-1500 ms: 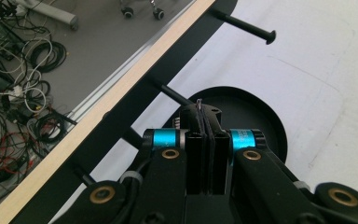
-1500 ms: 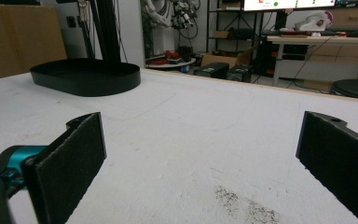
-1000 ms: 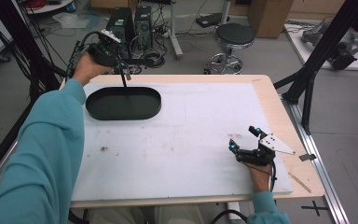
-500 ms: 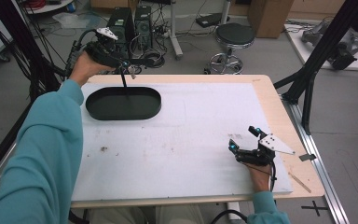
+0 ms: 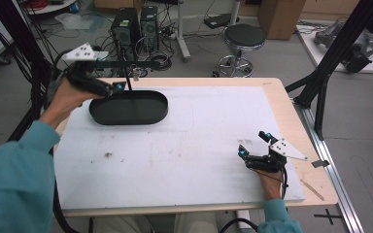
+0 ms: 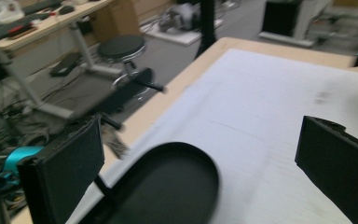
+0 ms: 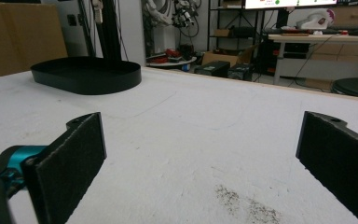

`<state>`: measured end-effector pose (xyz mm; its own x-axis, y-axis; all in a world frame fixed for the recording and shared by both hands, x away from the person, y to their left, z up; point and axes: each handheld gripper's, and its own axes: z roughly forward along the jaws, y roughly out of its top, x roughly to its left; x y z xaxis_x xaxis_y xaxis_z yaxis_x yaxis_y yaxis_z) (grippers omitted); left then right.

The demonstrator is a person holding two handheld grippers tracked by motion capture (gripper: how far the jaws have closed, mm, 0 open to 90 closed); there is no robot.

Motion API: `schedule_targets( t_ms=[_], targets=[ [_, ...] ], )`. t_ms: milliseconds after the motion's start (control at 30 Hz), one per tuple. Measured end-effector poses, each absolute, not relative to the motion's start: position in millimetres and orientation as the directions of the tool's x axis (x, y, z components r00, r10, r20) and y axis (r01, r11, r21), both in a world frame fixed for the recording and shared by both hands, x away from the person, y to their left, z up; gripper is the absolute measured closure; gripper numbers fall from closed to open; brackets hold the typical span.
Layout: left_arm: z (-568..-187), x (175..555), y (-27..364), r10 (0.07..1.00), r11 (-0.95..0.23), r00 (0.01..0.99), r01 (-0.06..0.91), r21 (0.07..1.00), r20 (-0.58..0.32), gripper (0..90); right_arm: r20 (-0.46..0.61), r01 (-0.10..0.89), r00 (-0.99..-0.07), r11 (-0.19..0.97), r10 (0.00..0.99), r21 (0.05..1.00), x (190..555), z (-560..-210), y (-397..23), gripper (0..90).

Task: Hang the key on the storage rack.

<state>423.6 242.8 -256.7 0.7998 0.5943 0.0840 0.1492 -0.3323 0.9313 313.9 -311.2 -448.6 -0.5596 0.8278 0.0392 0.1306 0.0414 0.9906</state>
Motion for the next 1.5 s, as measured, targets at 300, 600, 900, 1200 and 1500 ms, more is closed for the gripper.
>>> schedule_targets(
  t_ms=[300,600,900,1200,1500],
  targets=[
    [-320,332,279,0.614,-0.19,0.786,0.066,0.98,0.066,1.7,0.023,0.123,-0.574,0.058,0.819,0.991,314,-449,-310,0.5],
    [-390,284,290,0.691,-0.101,0.723,0.054,0.993,0.031,1.7,0.007,0.115,-0.573,0.072,0.819,0.991,313,-448,-309,0.5],
    [-433,276,293,0.724,0.017,0.688,0.049,0.999,-0.046,1.7,0.006,0.113,-0.572,0.072,0.82,0.991,313,-448,-309,0.5],
    [-455,275,298,0.768,0.011,0.639,0.061,0.998,-0.047,1.7,0.003,0.112,-0.574,0.075,0.819,0.991,312,-449,-309,0.5],
    [-457,270,298,0.793,0.026,0.608,0.016,1.0,-0.031,1.7,-0.009,0.104,-0.577,0.084,0.817,0.991,312,-449,-308,0.5]
  ],
)
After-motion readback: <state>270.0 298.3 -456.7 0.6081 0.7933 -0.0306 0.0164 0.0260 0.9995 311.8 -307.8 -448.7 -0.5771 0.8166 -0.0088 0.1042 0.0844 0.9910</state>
